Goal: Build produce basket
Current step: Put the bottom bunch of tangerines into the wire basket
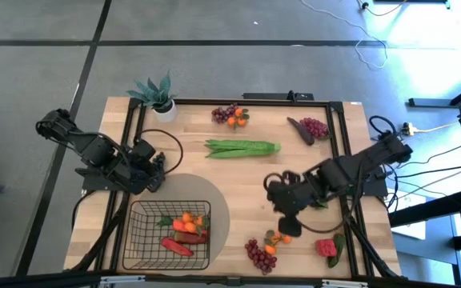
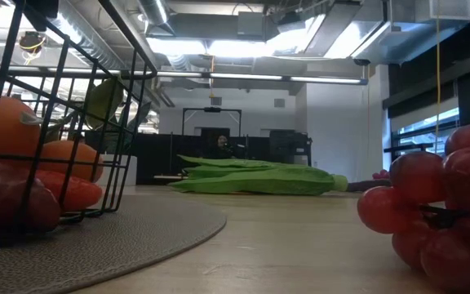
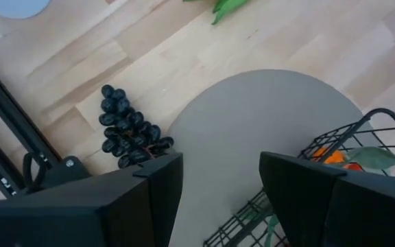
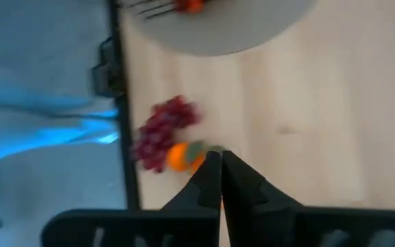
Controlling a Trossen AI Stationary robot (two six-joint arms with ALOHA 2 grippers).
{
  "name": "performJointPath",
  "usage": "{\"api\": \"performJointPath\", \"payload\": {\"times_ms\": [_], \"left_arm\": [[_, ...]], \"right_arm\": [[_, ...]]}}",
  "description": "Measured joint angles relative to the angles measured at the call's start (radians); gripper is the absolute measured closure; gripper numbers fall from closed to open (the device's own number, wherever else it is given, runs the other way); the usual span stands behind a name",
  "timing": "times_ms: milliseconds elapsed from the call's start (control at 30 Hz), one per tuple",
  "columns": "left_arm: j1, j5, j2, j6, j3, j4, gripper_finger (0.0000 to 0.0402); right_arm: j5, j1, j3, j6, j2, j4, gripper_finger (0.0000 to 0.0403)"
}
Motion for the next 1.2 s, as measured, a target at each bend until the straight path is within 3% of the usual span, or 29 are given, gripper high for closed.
{"api": "performJointPath", "payload": {"times_ms": [233,533,933,1200], "left_arm": [[-0.036,0.003,0.005,-0.002,0.000,0.035,0.0221],[-0.037,0.003,0.004,0.030,0.000,0.078,0.0221],[-0.067,0.014,0.003,0.307,0.001,0.190,0.0221],[-0.108,0.013,0.003,0.308,0.001,0.222,0.0221]], "right_arm": [[-0.120,0.066,-0.178,0.043,-0.009,0.122,0.0403],[-0.277,0.071,-0.338,0.074,-0.007,0.298,0.0391],[-0.228,0.071,-0.424,0.100,-0.007,0.351,0.0287],[-0.219,0.071,-0.546,0.083,-0.007,0.489,0.0276]]}}
